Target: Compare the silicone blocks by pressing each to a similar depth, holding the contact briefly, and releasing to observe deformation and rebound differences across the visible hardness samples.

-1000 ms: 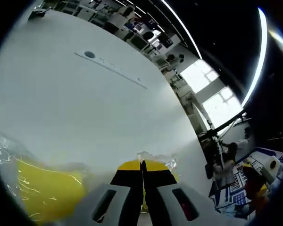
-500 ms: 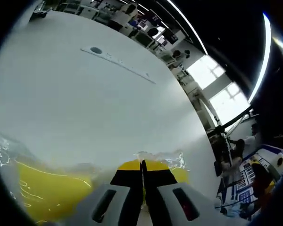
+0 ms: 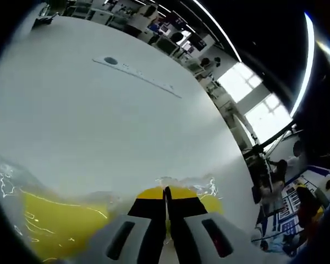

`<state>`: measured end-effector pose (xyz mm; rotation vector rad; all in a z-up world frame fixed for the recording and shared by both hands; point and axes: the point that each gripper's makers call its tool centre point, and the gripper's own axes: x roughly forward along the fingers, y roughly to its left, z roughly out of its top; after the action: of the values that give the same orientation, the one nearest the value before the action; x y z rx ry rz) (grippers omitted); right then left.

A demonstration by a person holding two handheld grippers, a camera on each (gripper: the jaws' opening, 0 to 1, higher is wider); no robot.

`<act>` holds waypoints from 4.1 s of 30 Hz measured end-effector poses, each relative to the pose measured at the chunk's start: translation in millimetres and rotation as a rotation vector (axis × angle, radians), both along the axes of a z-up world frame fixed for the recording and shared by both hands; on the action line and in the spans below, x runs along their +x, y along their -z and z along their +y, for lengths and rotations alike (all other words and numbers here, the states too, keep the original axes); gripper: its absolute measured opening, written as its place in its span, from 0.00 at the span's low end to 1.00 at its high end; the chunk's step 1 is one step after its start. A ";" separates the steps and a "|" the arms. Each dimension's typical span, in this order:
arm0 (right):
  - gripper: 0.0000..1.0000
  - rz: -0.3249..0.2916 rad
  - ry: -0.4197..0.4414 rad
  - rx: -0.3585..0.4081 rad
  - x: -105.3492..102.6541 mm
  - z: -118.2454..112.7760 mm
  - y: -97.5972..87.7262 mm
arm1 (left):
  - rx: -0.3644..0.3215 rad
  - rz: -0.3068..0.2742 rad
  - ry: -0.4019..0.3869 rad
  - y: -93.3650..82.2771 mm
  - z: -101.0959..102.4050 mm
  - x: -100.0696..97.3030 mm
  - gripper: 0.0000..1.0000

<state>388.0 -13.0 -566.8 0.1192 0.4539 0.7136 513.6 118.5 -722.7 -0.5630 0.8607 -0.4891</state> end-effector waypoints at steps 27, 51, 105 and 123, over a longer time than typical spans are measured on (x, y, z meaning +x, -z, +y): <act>0.46 -0.018 -0.036 -0.001 -11.3 20.2 -14.2 | 0.057 -0.175 -0.002 -47.7 37.5 -7.1 0.18; 0.47 -0.027 -0.095 0.003 -38.6 56.9 -25.7 | 0.044 -0.271 -0.073 -99.2 102.9 -59.9 0.27; 0.56 0.026 0.111 0.083 -94.0 46.4 14.9 | 0.236 -0.425 -0.113 -132.1 195.9 -208.9 0.51; 0.56 0.020 0.169 0.100 -101.6 36.6 13.7 | 0.219 -0.434 -0.141 -137.6 202.7 -207.2 0.54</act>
<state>286.4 23.6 -580.5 0.2560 0.4220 0.5695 306.4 321.2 -585.1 -0.2962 0.4482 -0.3635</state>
